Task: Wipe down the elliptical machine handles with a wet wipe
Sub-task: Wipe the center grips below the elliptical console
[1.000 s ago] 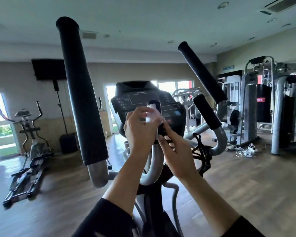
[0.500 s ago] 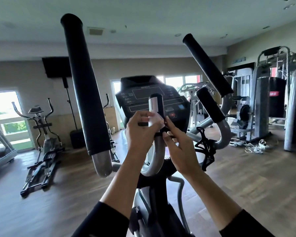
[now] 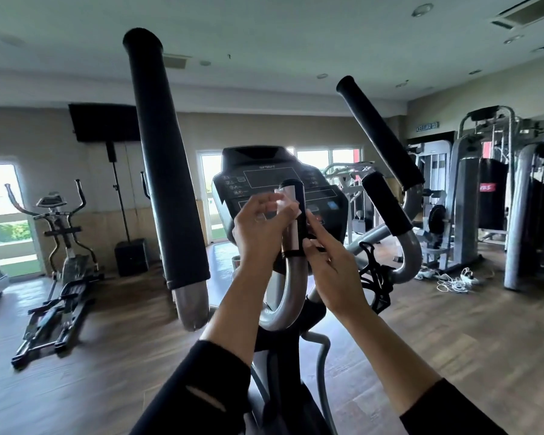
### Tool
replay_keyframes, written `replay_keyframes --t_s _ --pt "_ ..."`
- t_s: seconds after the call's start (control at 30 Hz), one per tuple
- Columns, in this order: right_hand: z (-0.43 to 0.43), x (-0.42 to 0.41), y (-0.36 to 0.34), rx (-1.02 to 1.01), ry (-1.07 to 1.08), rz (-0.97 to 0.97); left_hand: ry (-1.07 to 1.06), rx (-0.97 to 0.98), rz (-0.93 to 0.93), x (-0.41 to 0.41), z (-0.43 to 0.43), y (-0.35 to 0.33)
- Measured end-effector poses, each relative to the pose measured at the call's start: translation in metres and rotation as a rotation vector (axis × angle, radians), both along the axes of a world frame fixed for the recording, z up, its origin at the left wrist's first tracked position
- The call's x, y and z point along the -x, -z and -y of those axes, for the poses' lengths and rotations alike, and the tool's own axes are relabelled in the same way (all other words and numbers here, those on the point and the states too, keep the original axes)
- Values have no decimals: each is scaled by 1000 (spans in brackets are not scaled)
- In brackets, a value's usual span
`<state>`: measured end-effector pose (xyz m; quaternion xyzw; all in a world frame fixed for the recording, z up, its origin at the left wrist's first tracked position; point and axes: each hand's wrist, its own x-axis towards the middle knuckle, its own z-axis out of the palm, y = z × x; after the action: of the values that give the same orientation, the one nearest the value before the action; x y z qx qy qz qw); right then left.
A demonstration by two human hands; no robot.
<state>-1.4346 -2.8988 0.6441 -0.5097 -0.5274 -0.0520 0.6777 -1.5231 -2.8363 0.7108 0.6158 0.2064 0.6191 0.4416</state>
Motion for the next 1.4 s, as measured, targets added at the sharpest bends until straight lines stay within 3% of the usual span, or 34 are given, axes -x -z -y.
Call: replay_keyframes --t_s 0.13,0.33,0.57,0.9,1.2,1.4 --pt "-1 1 -2 -6 -2 11 -27 -65 -1 -9 -9 -17" --pt "-1 1 1 -17 51 19 64 -9 35 4 -1 18" --pt "2 6 5 4 121 63 39 -35 70 -10 -13 -19" --pt "22 22 20 69 199 61 -67 -187 -48 14 15 46" --pt "62 43 63 252 314 112 -67 -130 -129 51 41 87" --pt "76 66 124 518 349 248 -130 -124 -300 87 46 161"
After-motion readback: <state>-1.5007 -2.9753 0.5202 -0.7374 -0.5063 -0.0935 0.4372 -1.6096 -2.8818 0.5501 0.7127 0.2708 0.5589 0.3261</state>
